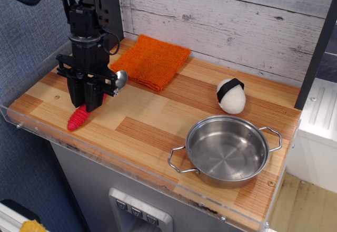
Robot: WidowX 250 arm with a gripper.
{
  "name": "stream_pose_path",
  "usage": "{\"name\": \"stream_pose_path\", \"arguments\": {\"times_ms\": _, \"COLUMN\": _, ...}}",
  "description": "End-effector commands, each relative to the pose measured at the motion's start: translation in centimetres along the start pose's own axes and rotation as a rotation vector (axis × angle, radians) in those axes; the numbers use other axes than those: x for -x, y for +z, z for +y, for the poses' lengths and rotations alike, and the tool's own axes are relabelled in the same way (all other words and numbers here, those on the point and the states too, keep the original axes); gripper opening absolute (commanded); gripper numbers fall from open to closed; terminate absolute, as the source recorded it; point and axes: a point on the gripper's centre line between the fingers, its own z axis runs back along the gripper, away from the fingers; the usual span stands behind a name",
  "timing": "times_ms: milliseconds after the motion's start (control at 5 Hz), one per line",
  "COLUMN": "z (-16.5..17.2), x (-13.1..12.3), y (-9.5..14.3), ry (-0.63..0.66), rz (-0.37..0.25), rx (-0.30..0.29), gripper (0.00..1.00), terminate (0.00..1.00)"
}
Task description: Move the spoon to the front of the board.
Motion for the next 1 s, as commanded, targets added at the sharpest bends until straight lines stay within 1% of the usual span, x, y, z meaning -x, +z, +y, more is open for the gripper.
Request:
{"name": "stream_pose_path", "arguments": {"times_ms": 0, "z": 0.6, "x": 1.1, "y": 0.1, "ry": 0.033, "rz": 0.019, "rx": 0.005, "gripper": 1.00, "terminate": 0.00}}
{"name": "stream_pose_path", "arguments": {"times_ms": 200, "z": 0.3, "x": 1.3, "y": 2.4, "ry": 0.028, "rz": -0.032, "rx": -0.022, "gripper": 1.00, "terminate": 0.00}}
{"name": "stream_pose_path", "arguments": {"times_ms": 400, "z": 0.3, "x": 2.0, "y": 7.4, "ry": 0.056, "rz": -0.143, "rx": -0.056, "gripper": 1.00, "terminate": 0.00}}
{"name": "stream_pose_path", "arguments": {"times_ms": 600, "z": -0.2, "x": 2.6, "y": 12.4, "ry": 0.068, "rz": -0.274, "rx": -0.116, "gripper": 1.00, "terminate": 0.00}}
{"name": "stream_pose_path", "arguments": {"times_ms": 800, "z": -0.9, "x": 2.7, "y": 14.7, "ry": 0.095, "rz": -0.301, "rx": -0.073, "gripper": 1.00, "terminate": 0.00}}
